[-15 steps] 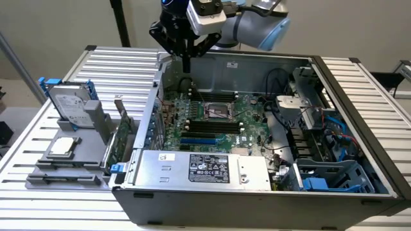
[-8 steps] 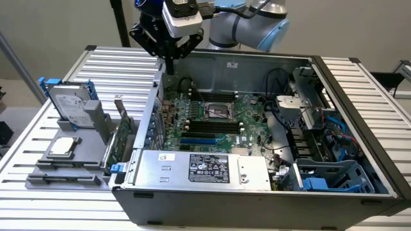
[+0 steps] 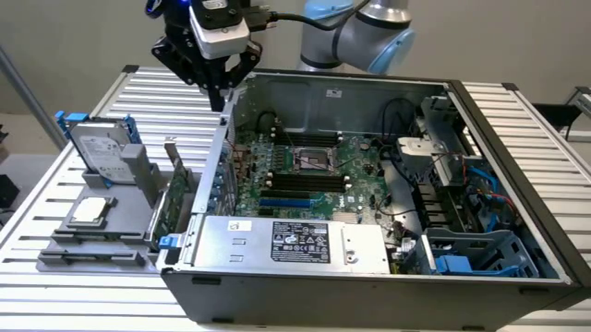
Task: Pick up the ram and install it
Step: 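Reach for the ram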
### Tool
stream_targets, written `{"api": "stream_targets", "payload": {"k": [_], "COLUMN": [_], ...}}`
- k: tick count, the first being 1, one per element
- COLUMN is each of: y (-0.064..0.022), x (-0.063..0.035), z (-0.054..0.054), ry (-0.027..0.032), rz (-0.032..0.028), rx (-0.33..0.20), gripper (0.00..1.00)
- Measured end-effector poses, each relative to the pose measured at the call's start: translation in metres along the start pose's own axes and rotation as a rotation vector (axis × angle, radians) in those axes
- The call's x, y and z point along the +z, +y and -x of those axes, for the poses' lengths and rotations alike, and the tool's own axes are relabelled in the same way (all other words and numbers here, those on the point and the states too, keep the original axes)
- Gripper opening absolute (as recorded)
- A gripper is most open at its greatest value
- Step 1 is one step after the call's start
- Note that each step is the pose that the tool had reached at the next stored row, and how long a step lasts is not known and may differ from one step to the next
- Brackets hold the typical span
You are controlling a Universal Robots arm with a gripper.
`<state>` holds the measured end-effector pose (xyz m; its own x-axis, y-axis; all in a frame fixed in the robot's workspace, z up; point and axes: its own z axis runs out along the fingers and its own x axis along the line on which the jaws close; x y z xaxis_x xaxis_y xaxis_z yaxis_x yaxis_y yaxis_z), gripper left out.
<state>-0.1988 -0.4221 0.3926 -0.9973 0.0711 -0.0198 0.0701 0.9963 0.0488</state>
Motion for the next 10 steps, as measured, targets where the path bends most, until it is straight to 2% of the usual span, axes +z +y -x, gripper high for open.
{"api": "stream_targets", "payload": {"k": [10], "y": [-0.0239], "x": [-0.0018], "z": [-0.04], "ry": [-0.0029], "rz": [0.0002], "rx": [0.0], "gripper": [0.11]}}
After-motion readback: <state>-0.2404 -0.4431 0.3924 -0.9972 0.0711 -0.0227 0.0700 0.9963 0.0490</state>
